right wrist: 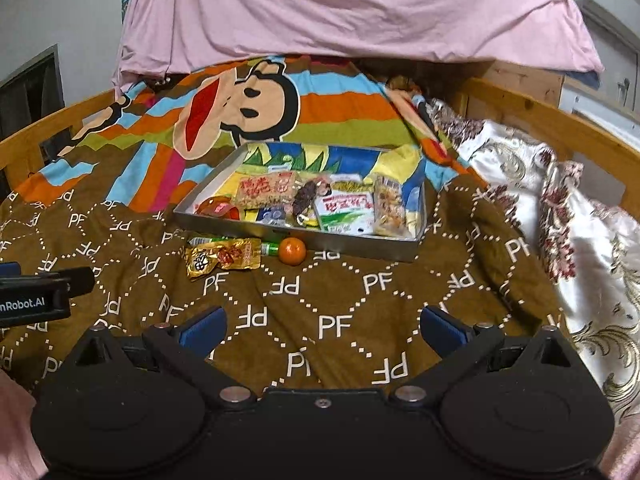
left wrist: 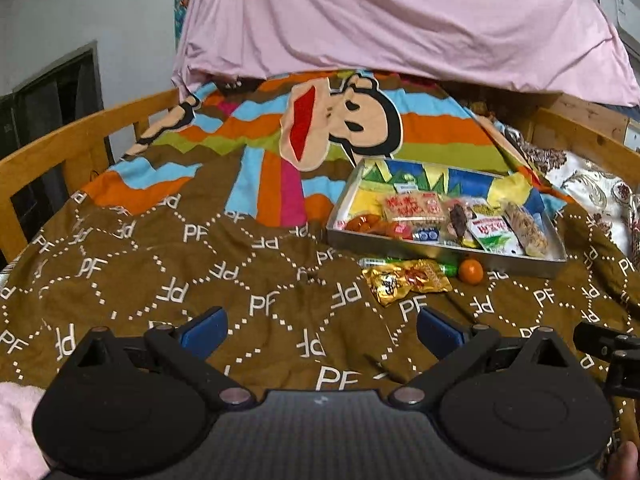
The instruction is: Organize snacks
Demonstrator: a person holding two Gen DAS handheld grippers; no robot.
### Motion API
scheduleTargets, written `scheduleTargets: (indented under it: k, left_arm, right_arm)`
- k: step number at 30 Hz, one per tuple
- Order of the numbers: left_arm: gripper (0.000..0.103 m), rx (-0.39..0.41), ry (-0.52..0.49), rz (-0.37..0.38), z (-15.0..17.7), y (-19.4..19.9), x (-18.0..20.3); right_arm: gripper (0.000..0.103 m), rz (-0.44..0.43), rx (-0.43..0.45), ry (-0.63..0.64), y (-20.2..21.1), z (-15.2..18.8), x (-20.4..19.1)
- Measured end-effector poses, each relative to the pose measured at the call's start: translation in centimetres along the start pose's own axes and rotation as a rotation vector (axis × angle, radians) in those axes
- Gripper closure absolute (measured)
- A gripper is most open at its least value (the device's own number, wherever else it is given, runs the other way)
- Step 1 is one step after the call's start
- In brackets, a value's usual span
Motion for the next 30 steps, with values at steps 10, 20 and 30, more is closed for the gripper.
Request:
scheduleTargets:
  k: [10,20,30]
  left_arm:
    - [0.000,-0.078,-0.047,0.023,-0.5,-2.8,1.3]
    - [0.000,-0.098,-0.154,0.025,-1.7,-6.2,3.2]
    - [0.000,-0.070,-0.414,0.132,-2.5,-10.1,6.3]
  right_arm:
    - [0.001,-0.023,-0.057,0.088,-3.4,-1.9,0.6]
    - [0.001,-0.035,-0.061,0.114,-8.3,-3.6,2.3]
    - [0.001,-0.047,-0.106,0.021,-12.7,-3.3,4.0]
Point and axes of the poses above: each gripper's, at about its wrist camera, not at the fingertips, and y roughly against the way its jaws point, x to its right, z to its underside, the point moved 8 cm from there along -y, roughly the way its jaws point, and after that the axes turned 11 degrees about -z, right-handed, at the moved point
